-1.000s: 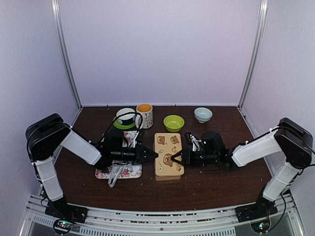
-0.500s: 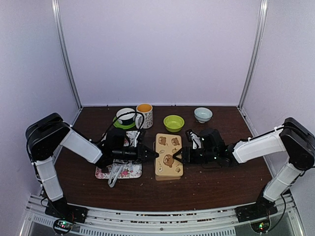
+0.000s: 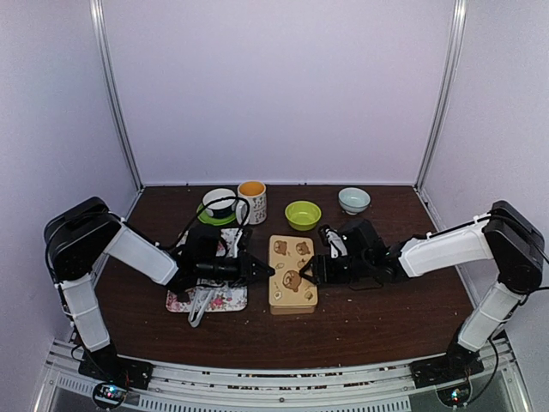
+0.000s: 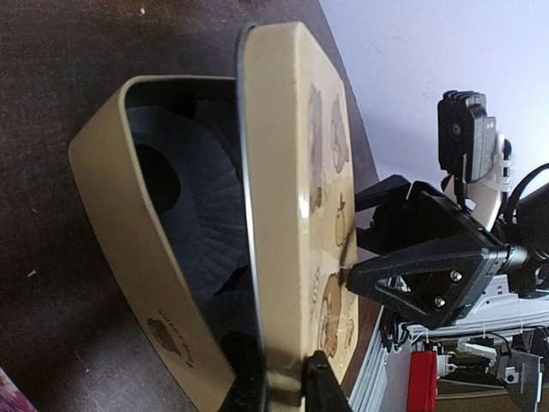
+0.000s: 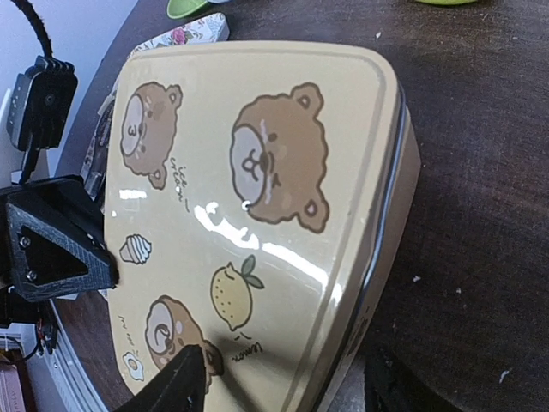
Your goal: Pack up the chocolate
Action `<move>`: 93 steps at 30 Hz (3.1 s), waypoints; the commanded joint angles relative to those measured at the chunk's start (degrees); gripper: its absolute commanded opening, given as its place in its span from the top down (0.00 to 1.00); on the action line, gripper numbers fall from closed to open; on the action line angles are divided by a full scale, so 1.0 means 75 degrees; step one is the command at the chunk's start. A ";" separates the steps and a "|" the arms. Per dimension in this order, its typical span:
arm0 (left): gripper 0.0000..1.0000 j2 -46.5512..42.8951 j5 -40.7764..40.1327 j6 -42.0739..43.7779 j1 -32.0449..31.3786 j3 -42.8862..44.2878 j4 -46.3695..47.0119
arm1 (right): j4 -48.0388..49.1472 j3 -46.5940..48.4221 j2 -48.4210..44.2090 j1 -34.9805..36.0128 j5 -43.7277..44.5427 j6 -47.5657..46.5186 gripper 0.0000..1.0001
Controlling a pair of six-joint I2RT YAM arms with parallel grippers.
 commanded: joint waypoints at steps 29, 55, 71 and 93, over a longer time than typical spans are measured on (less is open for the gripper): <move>0.43 -0.0440 -0.0989 0.1873 0.0247 0.1817 -0.3745 | -0.0396 0.1669 0.1126 -0.1131 -0.0966 -0.1602 0.07; 0.57 0.0917 -0.0297 0.1845 0.0442 0.2663 -0.3757 | -0.0328 0.3527 0.3115 -0.1652 -0.3481 -0.2458 0.22; 0.63 0.1306 0.0693 0.2517 0.0368 0.2921 -0.3894 | 0.1244 0.0681 0.1445 -0.1554 -0.3970 -0.1668 0.35; 0.44 0.0983 0.0205 0.3073 0.0261 0.3465 -0.4929 | 0.1268 0.0880 0.1424 -0.1757 -0.2887 -0.1227 0.16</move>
